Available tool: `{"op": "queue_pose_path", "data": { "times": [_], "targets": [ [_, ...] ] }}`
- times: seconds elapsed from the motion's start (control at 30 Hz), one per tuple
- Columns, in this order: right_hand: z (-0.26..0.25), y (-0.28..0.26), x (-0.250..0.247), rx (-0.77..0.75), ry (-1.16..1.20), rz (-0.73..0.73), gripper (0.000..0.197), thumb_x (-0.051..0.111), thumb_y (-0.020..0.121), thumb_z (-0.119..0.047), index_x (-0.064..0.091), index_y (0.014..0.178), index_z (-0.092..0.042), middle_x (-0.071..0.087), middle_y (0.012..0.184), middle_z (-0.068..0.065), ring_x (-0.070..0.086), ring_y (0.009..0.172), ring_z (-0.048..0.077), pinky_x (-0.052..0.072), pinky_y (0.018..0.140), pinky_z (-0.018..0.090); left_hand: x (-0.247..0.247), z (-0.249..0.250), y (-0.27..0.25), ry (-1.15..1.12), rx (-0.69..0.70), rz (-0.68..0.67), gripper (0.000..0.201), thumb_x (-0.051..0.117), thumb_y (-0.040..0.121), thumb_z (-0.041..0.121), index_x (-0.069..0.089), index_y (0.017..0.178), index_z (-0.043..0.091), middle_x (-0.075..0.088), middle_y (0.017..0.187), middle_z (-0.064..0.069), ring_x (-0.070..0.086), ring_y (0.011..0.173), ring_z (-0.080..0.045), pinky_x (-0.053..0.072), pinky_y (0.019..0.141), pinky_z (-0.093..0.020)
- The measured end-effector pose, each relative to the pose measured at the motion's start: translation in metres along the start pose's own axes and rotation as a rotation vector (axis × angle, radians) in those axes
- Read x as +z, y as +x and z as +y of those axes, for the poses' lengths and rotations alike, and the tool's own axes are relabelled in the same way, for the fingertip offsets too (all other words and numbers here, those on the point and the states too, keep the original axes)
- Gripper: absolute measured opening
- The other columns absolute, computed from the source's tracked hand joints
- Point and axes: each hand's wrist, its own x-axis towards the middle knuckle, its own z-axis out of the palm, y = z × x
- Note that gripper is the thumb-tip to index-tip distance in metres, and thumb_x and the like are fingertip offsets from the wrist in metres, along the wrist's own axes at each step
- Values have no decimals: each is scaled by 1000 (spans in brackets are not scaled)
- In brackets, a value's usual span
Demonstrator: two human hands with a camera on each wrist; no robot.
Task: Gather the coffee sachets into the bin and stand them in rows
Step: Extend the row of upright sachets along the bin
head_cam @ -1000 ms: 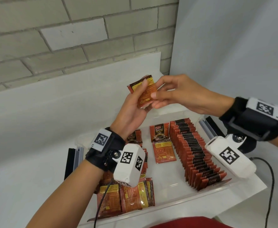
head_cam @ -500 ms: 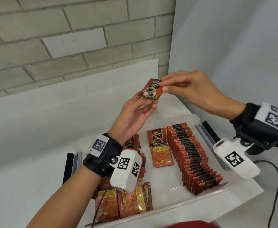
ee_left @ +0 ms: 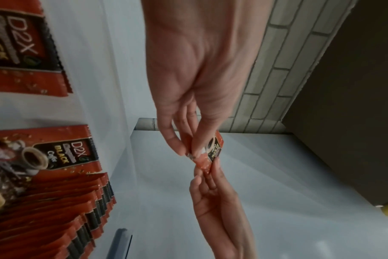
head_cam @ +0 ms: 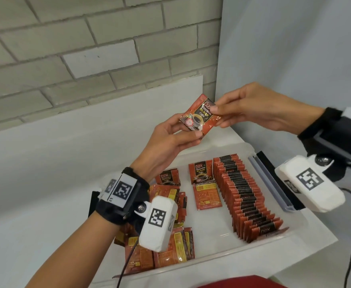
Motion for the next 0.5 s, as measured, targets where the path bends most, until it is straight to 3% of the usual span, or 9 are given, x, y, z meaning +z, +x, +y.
{"op": "queue_pose_path", "data": {
  "times": [0.13,0.23,0.3,0.37,0.43,0.5],
  "targets": [
    [-2,-4,-1,70,-25,-87,22,73,75,-17,73,93,-4,75,88,11,73,80,17,59,69,19,0,2,-10,63,-51,14,43,68,78,-9,59,118,5,57,106,-21,68,89,-17,56,76,-24],
    [2,-11,1,46,-117,-119,16,72,79,-15,73,92,-4,76,84,7,73,77,15,58,66,17,-6,2,-22,167,-199,-63,50,73,74,2,55,121,2,65,107,-17,70,92,-18,56,79,-24],
    [2,-18,0,10,-222,-109,11,72,81,-14,73,90,-7,76,80,5,72,72,12,57,64,15,-15,5,-32,481,-299,-220,47,75,73,24,58,116,11,69,109,-7,69,98,-16,54,88,-27],
    [0,-26,1,-14,-338,-140,12,74,80,-17,74,90,-10,76,78,3,72,72,13,57,66,17,-19,5,-40,900,-286,-442,36,70,81,40,63,110,21,65,111,4,64,103,-8,49,96,-30],
    [-4,-35,6,-33,-495,-218,11,75,79,-20,74,88,-15,75,76,-2,72,70,11,57,70,19,-13,-1,-43,1250,-225,-716,26,60,93,34,63,118,26,54,124,7,54,114,-8,43,102,-32],
    [-9,-43,14,-63,-629,-271,4,75,80,-22,73,83,-22,74,71,-8,71,66,8,56,70,17,-3,-13,-43,1453,-283,-928,36,49,99,22,52,134,30,38,143,0,42,128,-16,34,109,-33]
  ]
}}
